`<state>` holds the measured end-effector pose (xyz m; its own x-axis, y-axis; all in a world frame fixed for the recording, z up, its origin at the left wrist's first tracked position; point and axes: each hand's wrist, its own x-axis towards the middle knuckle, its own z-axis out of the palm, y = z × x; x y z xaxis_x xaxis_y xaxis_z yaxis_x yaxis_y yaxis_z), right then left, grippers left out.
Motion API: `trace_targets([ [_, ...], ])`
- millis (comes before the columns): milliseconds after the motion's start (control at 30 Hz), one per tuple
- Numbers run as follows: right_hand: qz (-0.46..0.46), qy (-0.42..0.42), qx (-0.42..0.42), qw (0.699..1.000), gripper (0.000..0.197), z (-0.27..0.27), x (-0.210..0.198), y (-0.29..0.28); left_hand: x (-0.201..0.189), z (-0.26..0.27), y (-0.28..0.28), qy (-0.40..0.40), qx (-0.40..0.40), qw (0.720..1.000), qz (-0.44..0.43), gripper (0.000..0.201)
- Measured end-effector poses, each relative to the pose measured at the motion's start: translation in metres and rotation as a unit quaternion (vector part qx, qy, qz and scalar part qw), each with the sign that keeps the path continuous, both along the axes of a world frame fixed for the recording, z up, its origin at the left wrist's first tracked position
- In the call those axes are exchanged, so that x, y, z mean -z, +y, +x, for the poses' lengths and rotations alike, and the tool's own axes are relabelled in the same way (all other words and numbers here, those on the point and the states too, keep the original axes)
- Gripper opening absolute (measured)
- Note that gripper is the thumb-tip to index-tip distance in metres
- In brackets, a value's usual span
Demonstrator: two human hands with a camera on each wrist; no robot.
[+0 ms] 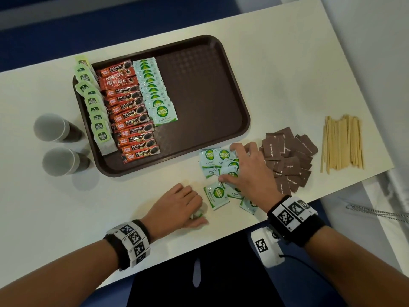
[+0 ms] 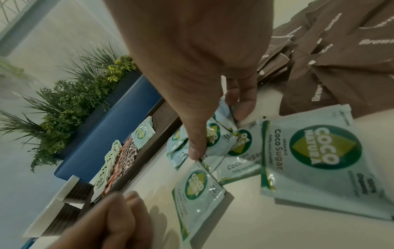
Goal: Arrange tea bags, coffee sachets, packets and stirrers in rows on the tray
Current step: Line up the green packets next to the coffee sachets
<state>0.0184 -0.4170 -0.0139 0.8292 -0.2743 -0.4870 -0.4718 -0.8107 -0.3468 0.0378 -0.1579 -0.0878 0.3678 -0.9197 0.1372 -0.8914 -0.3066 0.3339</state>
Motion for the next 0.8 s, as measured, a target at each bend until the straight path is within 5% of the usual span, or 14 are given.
trace_targets([
  [133,-0.043,0.004,-0.022,0.999,0.091,0.001,0.000,-0.001,-0.031,0.028,-0.030,0.129,-0.138,0.982,-0.011,0.061],
  [267,-0.037,0.010,-0.027,0.999,0.098,0.002,0.001,0.001,-0.039,0.056,-0.059,0.109,-0.174,0.975,0.079,0.114],
  [333,-0.030,0.011,-0.024,0.999,0.092,0.004,0.000,0.002,-0.038,0.060,-0.069,0.091,-0.164,0.974,0.130,0.125],
  [533,0.008,0.011,-0.016,1.000,0.065,0.008,0.001,0.005,-0.027,0.057,-0.066,0.020,-0.143,0.984,0.106,0.109],
  [800,0.056,-0.001,0.018,0.998,0.054,0.012,0.000,0.007,-0.020,0.043,-0.058,0.035,-0.183,0.979,0.086,0.102],
])
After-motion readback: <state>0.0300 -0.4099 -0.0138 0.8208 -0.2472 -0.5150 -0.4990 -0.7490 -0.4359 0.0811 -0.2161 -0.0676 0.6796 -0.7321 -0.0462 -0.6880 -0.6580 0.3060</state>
